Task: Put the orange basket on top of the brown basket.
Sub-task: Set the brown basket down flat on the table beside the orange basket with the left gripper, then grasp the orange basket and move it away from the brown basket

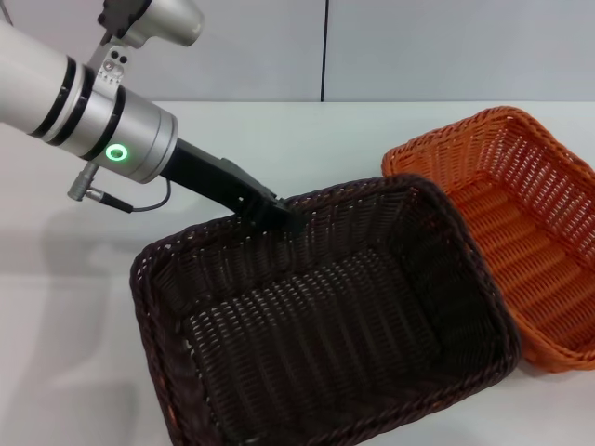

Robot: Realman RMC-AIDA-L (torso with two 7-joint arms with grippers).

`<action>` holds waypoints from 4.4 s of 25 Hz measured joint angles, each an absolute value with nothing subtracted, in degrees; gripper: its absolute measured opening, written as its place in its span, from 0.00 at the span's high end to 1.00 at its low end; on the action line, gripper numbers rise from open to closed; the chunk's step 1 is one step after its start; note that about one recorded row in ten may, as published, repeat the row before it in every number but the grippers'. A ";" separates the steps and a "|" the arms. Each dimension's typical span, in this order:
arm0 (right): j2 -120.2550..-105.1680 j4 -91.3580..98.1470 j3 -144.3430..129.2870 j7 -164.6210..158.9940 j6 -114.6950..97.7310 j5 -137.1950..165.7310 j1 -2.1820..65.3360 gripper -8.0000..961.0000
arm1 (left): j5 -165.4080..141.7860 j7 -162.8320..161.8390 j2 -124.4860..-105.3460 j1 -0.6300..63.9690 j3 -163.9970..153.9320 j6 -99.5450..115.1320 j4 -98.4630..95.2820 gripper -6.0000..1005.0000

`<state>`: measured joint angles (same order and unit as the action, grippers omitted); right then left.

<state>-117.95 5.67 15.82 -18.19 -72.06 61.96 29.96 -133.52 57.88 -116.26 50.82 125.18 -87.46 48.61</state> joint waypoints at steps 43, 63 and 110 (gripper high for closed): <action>-106.66 52.58 -24.60 -96.03 -82.63 99.20 28.82 0.40 | -79.11 88.21 -118.05 30.15 131.11 -74.48 48.50 0.16; -105.19 77.46 -36.93 -102.17 -106.18 137.51 30.89 0.40 | -73.67 93.33 -118.08 31.52 131.09 -71.41 41.82 0.16; -118.77 68.08 -57.84 -95.83 -117.14 146.69 36.87 0.42 | -71.36 92.78 -118.03 30.82 131.13 -69.89 39.89 0.16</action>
